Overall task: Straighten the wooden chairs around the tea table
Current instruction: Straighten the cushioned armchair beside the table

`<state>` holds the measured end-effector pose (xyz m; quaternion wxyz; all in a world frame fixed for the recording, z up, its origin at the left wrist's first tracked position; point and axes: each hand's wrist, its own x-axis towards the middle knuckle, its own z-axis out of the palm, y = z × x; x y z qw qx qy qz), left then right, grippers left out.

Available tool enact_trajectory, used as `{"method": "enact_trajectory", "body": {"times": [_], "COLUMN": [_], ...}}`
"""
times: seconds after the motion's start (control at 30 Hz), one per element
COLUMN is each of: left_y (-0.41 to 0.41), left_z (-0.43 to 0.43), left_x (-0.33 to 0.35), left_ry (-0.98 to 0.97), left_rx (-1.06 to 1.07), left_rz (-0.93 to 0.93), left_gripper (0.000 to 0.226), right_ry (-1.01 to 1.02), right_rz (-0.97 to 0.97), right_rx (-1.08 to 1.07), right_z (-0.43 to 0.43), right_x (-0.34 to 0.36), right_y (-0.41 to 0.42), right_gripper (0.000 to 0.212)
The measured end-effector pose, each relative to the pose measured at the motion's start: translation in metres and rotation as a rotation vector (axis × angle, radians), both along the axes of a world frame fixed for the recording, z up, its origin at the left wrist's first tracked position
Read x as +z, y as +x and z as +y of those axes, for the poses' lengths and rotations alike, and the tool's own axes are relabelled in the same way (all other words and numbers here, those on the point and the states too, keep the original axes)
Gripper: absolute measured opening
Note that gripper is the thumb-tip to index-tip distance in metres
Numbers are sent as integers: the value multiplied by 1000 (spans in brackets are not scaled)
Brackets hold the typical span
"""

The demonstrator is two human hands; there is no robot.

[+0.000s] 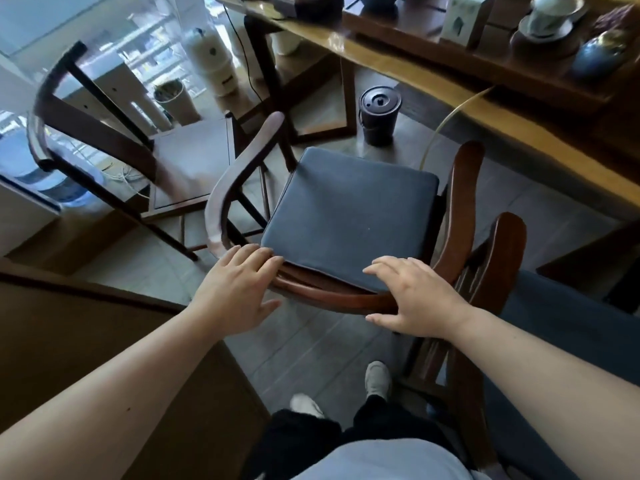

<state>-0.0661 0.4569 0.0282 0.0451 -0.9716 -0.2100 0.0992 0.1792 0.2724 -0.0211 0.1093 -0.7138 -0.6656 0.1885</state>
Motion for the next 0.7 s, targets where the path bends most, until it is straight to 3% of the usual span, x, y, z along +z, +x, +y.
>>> {"method": "enact_trajectory", "body": {"times": [0.27, 0.5, 0.7], "left_y": [-8, -5, -10], "left_z": [67, 108, 128], "left_x": [-39, -68, -74], "left_ry": [-99, -291, -351], "left_rx": [-226, -496, -524], "left_rz": [38, -111, -112], "left_gripper": [78, 45, 26], "right_ry": [-104, -132, -24], "right_rz": [12, 27, -1], "right_rx": [-67, -310, -535], "right_z": [17, 20, 28], "right_x": [-13, -28, -46], "right_y": [-15, -64, -84], "right_gripper": [76, 68, 45]}}
